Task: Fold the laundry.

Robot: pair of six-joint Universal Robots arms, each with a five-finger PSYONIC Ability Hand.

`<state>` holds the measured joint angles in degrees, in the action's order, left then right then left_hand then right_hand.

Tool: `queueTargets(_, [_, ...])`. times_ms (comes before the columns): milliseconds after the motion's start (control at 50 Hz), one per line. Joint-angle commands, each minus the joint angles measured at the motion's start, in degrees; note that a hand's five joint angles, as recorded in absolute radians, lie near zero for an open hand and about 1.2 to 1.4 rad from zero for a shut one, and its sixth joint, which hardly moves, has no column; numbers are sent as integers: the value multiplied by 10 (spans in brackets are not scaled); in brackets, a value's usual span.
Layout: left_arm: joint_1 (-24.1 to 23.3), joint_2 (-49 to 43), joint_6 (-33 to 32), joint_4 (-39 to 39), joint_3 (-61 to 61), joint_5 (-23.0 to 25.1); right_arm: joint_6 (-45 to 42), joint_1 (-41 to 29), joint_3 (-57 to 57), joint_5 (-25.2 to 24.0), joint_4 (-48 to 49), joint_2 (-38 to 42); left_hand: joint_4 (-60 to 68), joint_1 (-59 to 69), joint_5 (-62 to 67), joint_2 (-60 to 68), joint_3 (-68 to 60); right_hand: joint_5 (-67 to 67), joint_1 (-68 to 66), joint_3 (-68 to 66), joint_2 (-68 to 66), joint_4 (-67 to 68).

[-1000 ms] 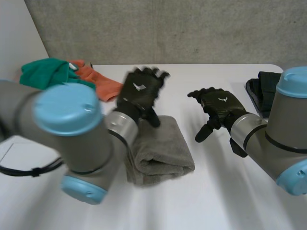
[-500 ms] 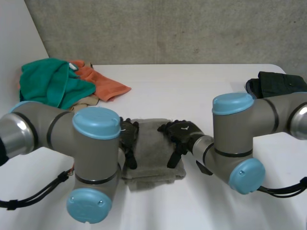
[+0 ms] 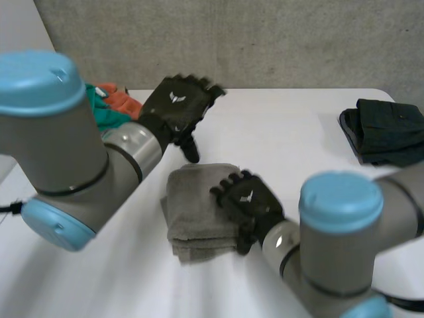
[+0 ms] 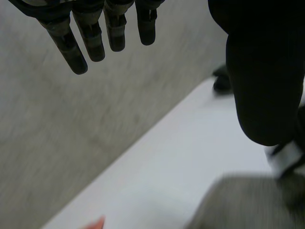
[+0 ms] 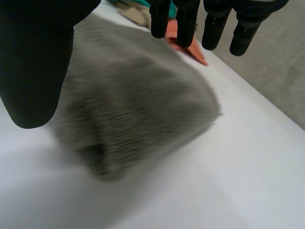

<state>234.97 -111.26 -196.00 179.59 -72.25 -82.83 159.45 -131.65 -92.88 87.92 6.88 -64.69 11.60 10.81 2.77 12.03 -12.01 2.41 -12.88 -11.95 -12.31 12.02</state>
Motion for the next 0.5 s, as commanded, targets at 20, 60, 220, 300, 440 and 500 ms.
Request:
queueTargets(20, [7, 1, 34, -18, 40, 143, 5, -37, -90, 11, 145, 20, -12, -4, -24, -16, 16, -24, 29, 19, 23, -20])
queueTargets(60, [7, 1, 35, -21, 42, 154, 5, -37, -100, 18, 191, 38, -11, -3, -22, -15, 15, -24, 29, 19, 23, -20])
queueTargets(220, [1, -5, 38, -23, 40, 159, -4, -37, -79, 37, 276, 92, -11, -3, -22, -15, 15, -24, 29, 19, 23, -20])
queueTargets(300, [-1, -7, 39, -22, 40, 159, -12, -37, -53, 38, 283, 116, -11, -3, -22, -15, 15, -24, 29, 19, 23, -20])
queueTargets(440, [1, -9, 39, -23, 39, 158, -19, -37, -28, 33, 288, 123, -11, -3, -22, -15, 15, 42, -37, -47, -43, 46])
queueTargets(500, [2, -9, 40, -23, 39, 158, -19, -37, -10, 31, 287, 133, -9, -1, -21, -13, 13, 187, -182, -191, -188, 191])
